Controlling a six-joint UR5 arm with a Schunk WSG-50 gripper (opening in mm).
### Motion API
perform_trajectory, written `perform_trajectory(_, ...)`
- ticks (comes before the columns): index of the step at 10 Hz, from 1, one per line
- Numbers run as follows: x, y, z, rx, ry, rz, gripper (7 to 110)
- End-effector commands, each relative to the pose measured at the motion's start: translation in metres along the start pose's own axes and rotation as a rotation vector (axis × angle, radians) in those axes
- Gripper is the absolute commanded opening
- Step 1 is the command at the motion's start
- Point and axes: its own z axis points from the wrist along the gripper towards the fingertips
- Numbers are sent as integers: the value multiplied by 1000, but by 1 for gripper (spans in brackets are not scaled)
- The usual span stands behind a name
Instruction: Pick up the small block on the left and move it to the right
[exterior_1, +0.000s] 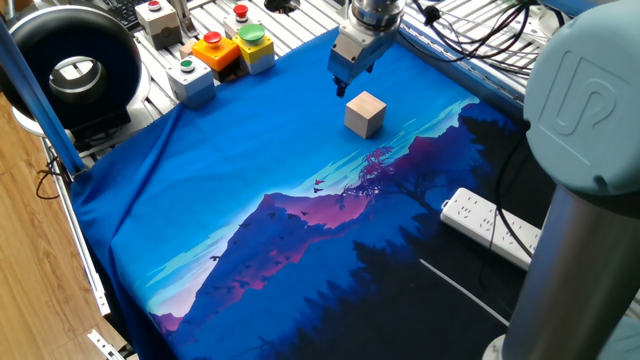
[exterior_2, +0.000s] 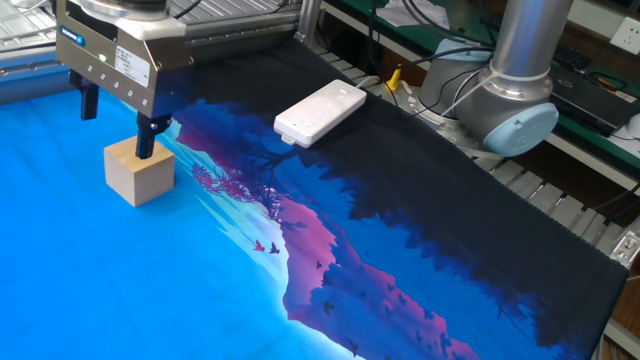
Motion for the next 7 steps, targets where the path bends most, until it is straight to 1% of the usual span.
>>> perform_trajectory(1, 1, -4, 8, 6, 7, -1, 88)
perform_trajectory(4, 6, 3, 19, -21, 0, 29, 88)
perform_trajectory(7, 6, 7, 34, -15, -24, 33, 88)
